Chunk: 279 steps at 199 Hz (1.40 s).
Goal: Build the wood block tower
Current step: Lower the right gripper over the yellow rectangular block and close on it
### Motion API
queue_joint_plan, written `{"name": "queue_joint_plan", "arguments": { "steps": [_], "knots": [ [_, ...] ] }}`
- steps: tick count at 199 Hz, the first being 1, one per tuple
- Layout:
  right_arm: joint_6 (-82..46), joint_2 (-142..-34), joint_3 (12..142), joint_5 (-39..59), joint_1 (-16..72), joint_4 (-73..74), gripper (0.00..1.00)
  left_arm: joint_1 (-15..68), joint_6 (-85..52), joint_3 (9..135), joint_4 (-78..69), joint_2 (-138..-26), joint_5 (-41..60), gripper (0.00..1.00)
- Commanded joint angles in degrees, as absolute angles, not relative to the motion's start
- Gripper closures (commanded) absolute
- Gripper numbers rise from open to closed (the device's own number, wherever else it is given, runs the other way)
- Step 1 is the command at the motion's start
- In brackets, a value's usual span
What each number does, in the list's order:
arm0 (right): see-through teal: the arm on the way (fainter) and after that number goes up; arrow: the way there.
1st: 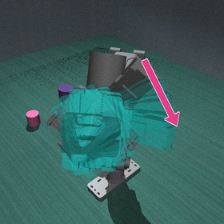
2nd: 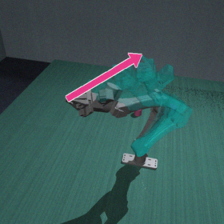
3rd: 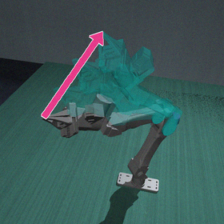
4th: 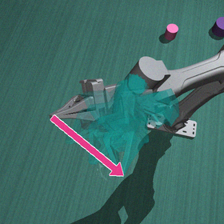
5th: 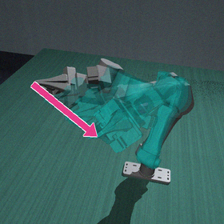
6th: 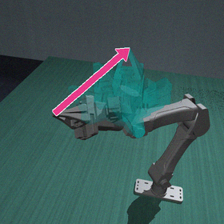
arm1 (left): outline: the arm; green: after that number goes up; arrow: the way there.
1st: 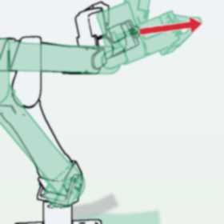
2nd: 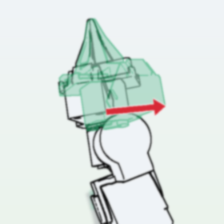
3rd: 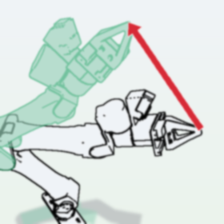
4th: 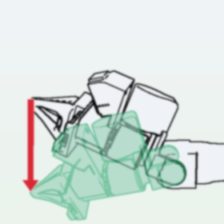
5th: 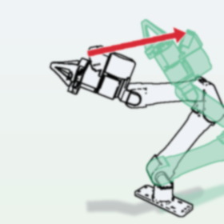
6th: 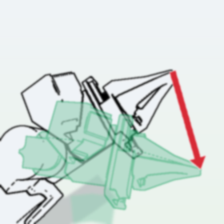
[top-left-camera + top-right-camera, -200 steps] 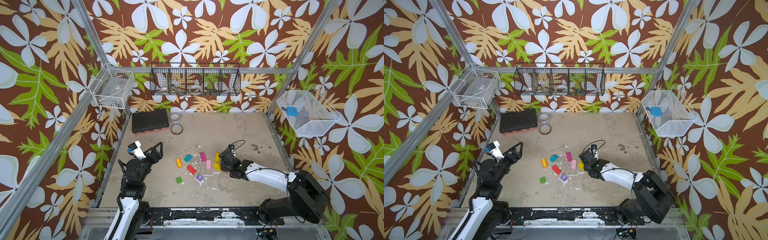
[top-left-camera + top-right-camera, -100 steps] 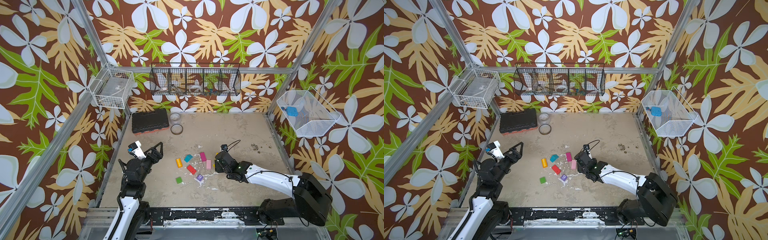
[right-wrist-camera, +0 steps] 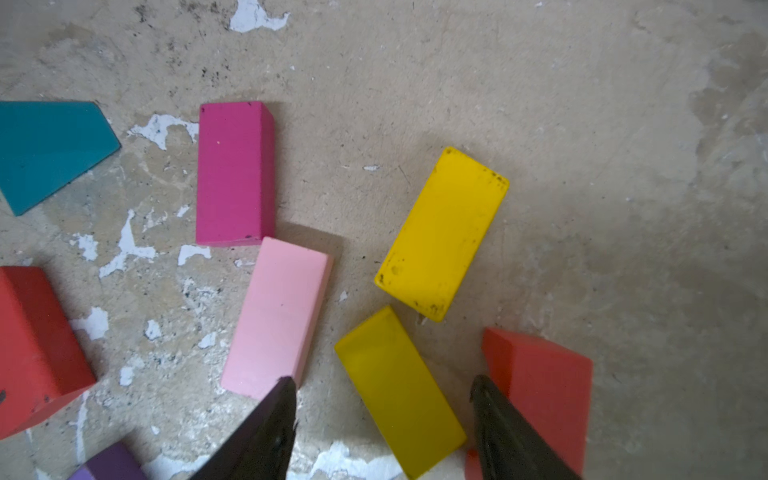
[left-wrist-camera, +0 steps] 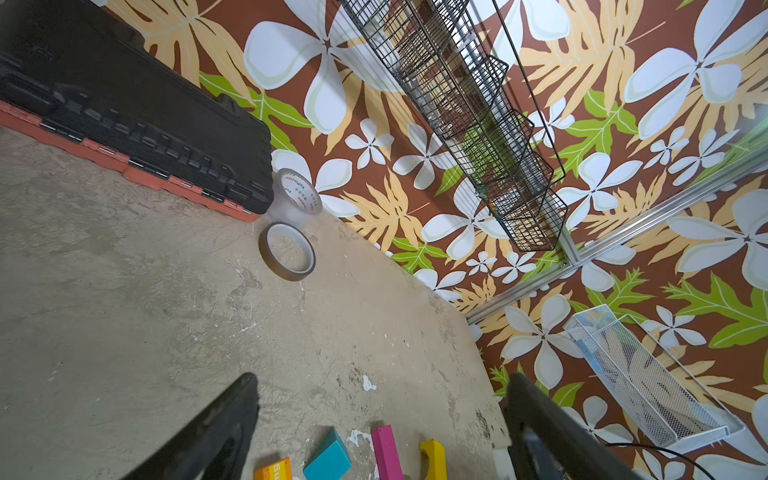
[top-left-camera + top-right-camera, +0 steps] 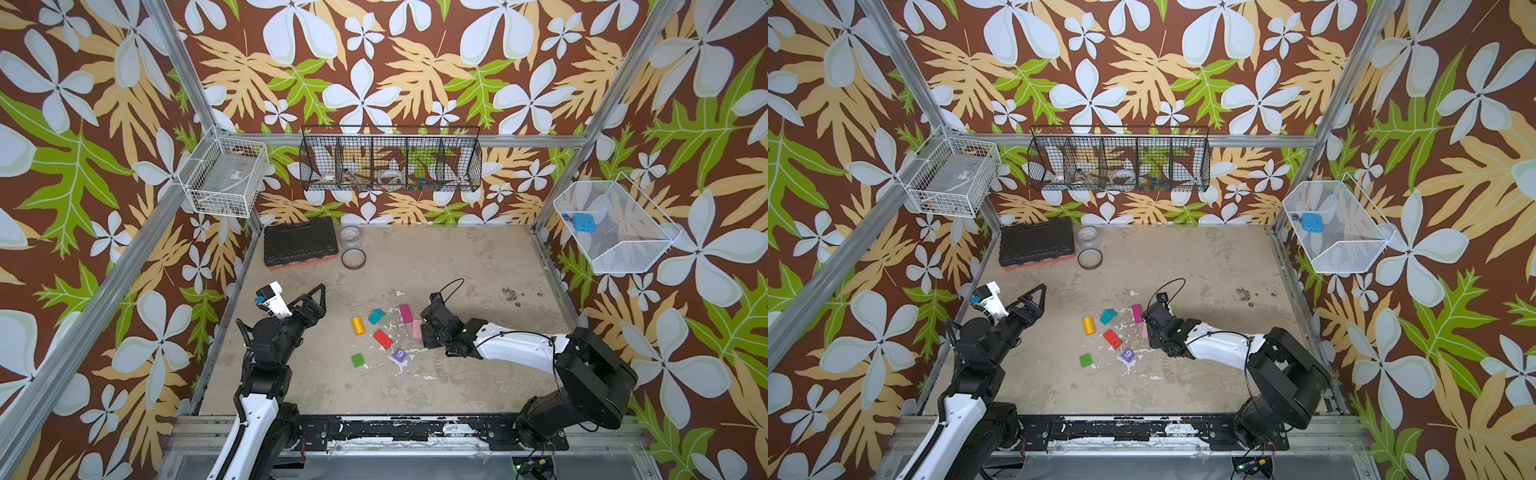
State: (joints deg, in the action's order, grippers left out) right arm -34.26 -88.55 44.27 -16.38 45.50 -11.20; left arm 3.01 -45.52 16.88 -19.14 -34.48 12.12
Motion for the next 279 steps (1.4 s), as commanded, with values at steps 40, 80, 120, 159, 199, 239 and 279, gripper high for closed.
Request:
{"name": "queue_joint_plan", "arguments": {
  "steps": [40,80,120,159,199,239,279],
  "knots": [
    [-34.35,-91.67,45.66,-17.41,45.35,-11.6,0.33,3.02,-45.59,17.4,-20.3,-34.45,12.29,0.07],
    [-34.45,-91.61,45.37,-16.95,45.02,-11.32,0.39,3.04,-45.69,17.31,-20.35,-34.37,12.21,0.07],
    [-34.36,-90.88,44.74,-15.6,44.91,-10.81,0.43,3.08,-45.7,17.36,-20.3,-34.43,12.22,0.07],
    [-34.23,-90.62,44.25,-14.24,44.57,-10.23,0.42,3.07,-45.7,17.36,-20.23,-34.47,12.2,0.07],
    [-34.23,-92.17,44.79,-14.34,44.6,-10.47,0.42,3.06,-45.65,17.4,-20.21,-34.37,12.22,0.07],
    [-34.37,-93.27,45.77,-15.51,44.62,-11.6,0.5,3.07,-45.79,17.4,-20.3,-34.41,12.31,0.07],
    [-34.54,-93.78,46.36,-16.41,44.57,-12.3,0.61,3.07,-45.88,17.4,-20.48,-34.79,12.38,0.07]
  ]
}}
